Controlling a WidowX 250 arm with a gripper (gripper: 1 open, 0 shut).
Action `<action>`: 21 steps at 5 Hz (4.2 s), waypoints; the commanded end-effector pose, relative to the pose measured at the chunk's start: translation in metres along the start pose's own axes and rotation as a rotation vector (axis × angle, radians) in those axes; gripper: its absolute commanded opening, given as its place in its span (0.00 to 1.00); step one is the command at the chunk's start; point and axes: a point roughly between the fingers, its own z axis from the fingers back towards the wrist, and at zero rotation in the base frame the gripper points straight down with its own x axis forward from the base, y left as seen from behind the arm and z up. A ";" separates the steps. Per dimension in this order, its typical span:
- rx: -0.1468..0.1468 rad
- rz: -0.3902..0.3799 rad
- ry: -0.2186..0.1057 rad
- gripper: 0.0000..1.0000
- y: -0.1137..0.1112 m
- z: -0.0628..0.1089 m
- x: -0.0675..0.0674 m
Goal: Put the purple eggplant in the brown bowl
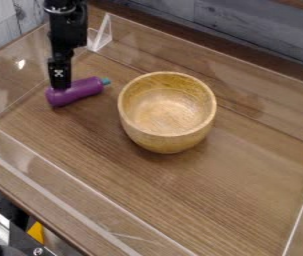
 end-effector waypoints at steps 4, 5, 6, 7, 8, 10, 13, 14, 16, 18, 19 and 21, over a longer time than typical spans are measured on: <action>0.056 -0.126 -0.017 1.00 0.019 0.003 0.016; 0.058 -0.153 -0.018 0.00 0.020 -0.002 0.016; 0.067 -0.178 -0.021 0.00 0.017 -0.006 0.025; 0.086 -0.195 -0.023 0.00 0.011 0.000 0.037; 0.108 -0.225 -0.024 0.00 0.009 0.019 0.046; 0.180 -0.263 0.002 0.00 -0.005 0.085 0.078; 0.153 -0.303 -0.010 0.00 -0.070 0.107 0.100; 0.137 -0.325 -0.012 0.00 -0.091 0.092 0.106; 0.127 -0.317 -0.015 0.00 -0.103 0.069 0.120; 0.133 -0.319 -0.003 0.00 -0.136 0.050 0.158; 0.142 -0.320 0.004 0.00 -0.127 0.062 0.150; 0.120 -0.247 -0.002 1.00 -0.118 0.043 0.147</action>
